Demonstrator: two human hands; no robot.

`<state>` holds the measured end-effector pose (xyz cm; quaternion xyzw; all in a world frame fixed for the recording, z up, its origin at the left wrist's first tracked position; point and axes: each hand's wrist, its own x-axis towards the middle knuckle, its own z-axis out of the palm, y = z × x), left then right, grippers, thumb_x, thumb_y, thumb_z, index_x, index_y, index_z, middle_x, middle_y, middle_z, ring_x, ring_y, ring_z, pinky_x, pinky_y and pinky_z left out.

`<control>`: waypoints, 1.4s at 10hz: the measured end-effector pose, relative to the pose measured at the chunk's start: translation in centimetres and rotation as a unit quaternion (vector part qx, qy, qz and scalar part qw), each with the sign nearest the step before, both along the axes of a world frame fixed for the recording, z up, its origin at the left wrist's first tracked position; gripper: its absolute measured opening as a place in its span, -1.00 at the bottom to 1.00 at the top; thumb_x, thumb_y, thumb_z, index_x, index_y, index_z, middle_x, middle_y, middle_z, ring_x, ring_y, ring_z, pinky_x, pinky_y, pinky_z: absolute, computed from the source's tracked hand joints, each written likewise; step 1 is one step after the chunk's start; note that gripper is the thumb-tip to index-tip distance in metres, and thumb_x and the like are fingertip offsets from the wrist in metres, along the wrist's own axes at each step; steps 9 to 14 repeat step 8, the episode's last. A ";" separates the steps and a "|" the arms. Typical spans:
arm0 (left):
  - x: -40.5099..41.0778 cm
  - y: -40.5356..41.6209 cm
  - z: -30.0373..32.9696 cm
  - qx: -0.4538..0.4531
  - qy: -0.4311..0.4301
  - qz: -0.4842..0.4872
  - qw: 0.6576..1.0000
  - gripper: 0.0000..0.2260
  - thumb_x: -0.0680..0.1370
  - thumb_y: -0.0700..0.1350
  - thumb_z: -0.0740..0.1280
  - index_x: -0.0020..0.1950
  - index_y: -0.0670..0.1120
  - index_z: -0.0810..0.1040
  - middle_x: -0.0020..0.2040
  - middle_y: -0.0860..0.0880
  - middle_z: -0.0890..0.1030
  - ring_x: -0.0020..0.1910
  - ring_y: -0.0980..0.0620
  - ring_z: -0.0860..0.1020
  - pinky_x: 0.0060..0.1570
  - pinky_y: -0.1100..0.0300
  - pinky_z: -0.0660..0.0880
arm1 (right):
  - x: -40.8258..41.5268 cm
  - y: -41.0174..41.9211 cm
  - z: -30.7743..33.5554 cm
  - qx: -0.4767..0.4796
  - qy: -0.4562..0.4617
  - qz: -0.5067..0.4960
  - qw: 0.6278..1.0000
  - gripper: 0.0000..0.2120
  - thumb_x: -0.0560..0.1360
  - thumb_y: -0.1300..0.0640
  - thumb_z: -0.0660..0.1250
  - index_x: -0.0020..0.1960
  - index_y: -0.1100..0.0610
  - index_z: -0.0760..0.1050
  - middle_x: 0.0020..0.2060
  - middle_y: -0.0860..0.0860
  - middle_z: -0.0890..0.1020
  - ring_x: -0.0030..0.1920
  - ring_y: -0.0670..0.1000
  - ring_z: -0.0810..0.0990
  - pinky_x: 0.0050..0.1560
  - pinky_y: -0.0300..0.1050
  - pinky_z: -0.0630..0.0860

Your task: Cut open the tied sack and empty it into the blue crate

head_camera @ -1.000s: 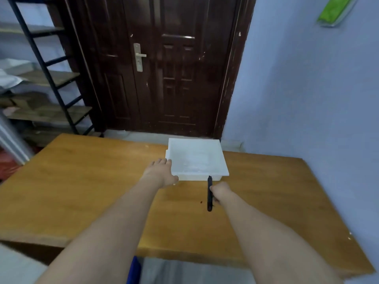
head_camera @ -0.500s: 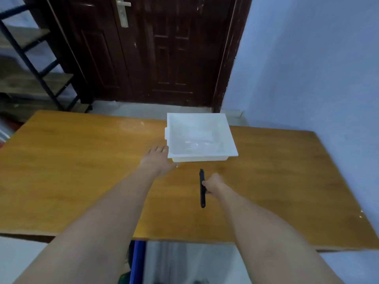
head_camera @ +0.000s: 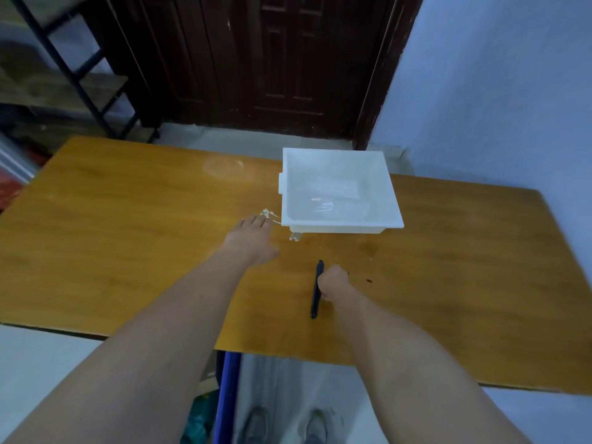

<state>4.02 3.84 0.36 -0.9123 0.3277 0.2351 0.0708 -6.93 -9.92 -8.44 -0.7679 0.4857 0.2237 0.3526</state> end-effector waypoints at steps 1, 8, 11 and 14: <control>0.2 -0.1 -0.2 -0.005 0.007 0.005 1.000 -0.32 0.57 0.12 0.12 0.56 -0.12 -0.10 0.58 -0.07 -0.05 0.56 -0.04 -0.08 0.53 0.02 -0.03 | 0.1 -0.3 -0.8 -0.008 0.004 -0.002 1.000 -0.67 0.58 0.30 0.18 -0.35 0.15 0.27 -0.32 0.09 0.48 -0.21 0.08 0.63 -0.34 -0.16 0.53; 0.0 -2.0 3.2 -0.046 -0.008 -0.012 0.999 -0.35 0.58 0.04 0.16 0.55 -0.12 -0.07 0.58 -0.07 -0.03 0.56 -0.04 -0.08 0.51 0.02 -0.05 | -0.1 -4.2 4.6 -0.041 -0.077 0.023 0.996 -0.77 0.53 0.35 0.13 -0.29 0.19 0.34 -0.40 0.04 0.36 -0.38 -0.01 0.38 -0.47 -0.23 0.27; 0.0 -2.0 3.2 -0.046 -0.008 -0.012 0.999 -0.35 0.58 0.04 0.16 0.55 -0.12 -0.07 0.58 -0.07 -0.03 0.56 -0.04 -0.08 0.51 0.02 -0.05 | -0.1 -4.2 4.6 -0.041 -0.077 0.023 0.996 -0.77 0.53 0.35 0.13 -0.29 0.19 0.34 -0.40 0.04 0.36 -0.38 -0.01 0.38 -0.47 -0.23 0.27; 0.0 -2.0 3.2 -0.046 -0.008 -0.012 0.999 -0.35 0.58 0.04 0.16 0.55 -0.12 -0.07 0.58 -0.07 -0.03 0.56 -0.04 -0.08 0.51 0.02 -0.05 | -0.1 -4.2 4.6 -0.041 -0.077 0.023 0.996 -0.77 0.53 0.35 0.13 -0.29 0.19 0.34 -0.40 0.04 0.36 -0.38 -0.01 0.38 -0.47 -0.23 0.27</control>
